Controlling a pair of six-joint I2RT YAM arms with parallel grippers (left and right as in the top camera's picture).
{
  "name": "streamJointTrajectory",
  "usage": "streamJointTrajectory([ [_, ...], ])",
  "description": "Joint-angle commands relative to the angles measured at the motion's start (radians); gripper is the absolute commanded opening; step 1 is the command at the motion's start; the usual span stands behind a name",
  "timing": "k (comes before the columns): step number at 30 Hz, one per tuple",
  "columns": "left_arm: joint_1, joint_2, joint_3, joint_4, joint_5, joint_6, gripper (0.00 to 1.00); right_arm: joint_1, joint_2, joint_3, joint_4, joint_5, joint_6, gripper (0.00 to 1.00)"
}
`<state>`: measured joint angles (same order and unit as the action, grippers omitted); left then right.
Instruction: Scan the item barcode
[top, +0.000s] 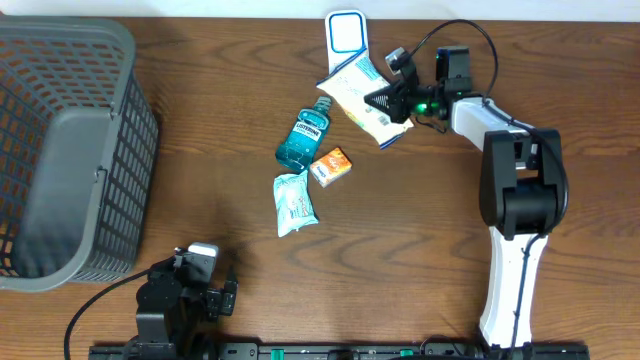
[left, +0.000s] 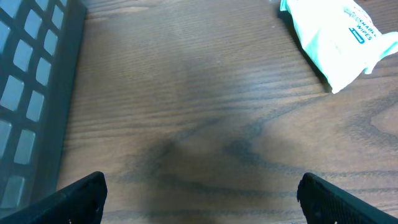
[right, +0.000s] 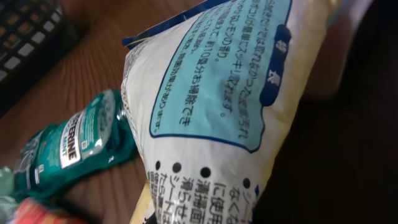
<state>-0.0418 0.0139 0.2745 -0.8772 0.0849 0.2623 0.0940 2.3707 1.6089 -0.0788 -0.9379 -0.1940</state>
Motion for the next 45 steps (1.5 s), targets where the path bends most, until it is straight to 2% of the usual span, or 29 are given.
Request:
streamJointTrajectory([
  [1,0.003,-0.003,-0.011,-0.031,0.009,-0.002,0.98,0.018,-0.142,0.004,-0.099,0.17,-0.018,0.01],
  [7,0.003,-0.003,-0.011,-0.031,0.009,-0.002,0.98,0.109,-0.244,0.004,-0.301,0.723,-0.019,0.01],
  [13,0.003,-0.003,-0.011,-0.031,0.009,-0.002,0.98,0.242,-0.294,0.004,-0.28,1.206,-0.016,0.01],
  [14,0.003,-0.003,-0.011,-0.031,0.009,-0.002,0.98,0.257,-0.296,0.004,-0.273,1.247,-0.017,0.03],
  [15,0.003,-0.003,-0.011,-0.031,0.009,-0.002,0.98,0.275,-0.297,0.004,-0.274,1.276,-0.022,0.09],
  [18,0.003,-0.003,-0.011,-0.031,0.009,-0.002,0.98,0.315,-0.296,0.004,-0.357,1.233,-0.047,0.17],
  [20,0.003,-0.003,-0.011,-0.031,0.009,-0.002,0.98,0.333,-0.296,0.004,-0.449,1.089,-0.047,0.19],
  [21,0.003,-0.003,-0.011,-0.031,0.009,-0.002,0.98,0.337,-0.296,0.004,-0.472,1.043,-0.047,0.26],
  [22,0.003,-0.003,-0.011,-0.031,0.009,-0.002,0.98,0.341,-0.296,0.004,-0.489,1.01,-0.047,0.43],
  [23,0.003,-0.003,-0.011,-0.031,0.009,-0.002,0.98,0.344,-0.296,0.004,-0.499,0.989,-0.046,0.48],
  [26,0.003,-0.003,-0.011,-0.031,0.009,-0.002,0.98,0.348,-0.296,0.004,-0.521,0.976,-0.038,0.54],
  [27,0.003,-0.003,-0.011,-0.031,0.009,-0.002,0.98,0.348,-0.297,0.004,-0.53,0.976,-0.034,0.64],
  [32,0.003,-0.003,-0.011,-0.031,0.009,-0.002,0.98,0.342,-0.299,0.004,-0.561,0.945,0.007,0.82],
  [35,0.003,-0.003,-0.011,-0.031,0.009,-0.002,0.98,0.314,-0.299,0.006,-0.558,0.835,0.026,0.99],
  [42,0.003,-0.003,-0.011,-0.031,0.009,-0.002,0.98,0.167,-0.299,0.007,-0.538,0.518,0.047,0.99],
  [45,0.003,-0.003,-0.011,-0.031,0.009,-0.002,0.98,0.101,-0.298,0.006,-0.562,0.521,0.048,0.99],
])
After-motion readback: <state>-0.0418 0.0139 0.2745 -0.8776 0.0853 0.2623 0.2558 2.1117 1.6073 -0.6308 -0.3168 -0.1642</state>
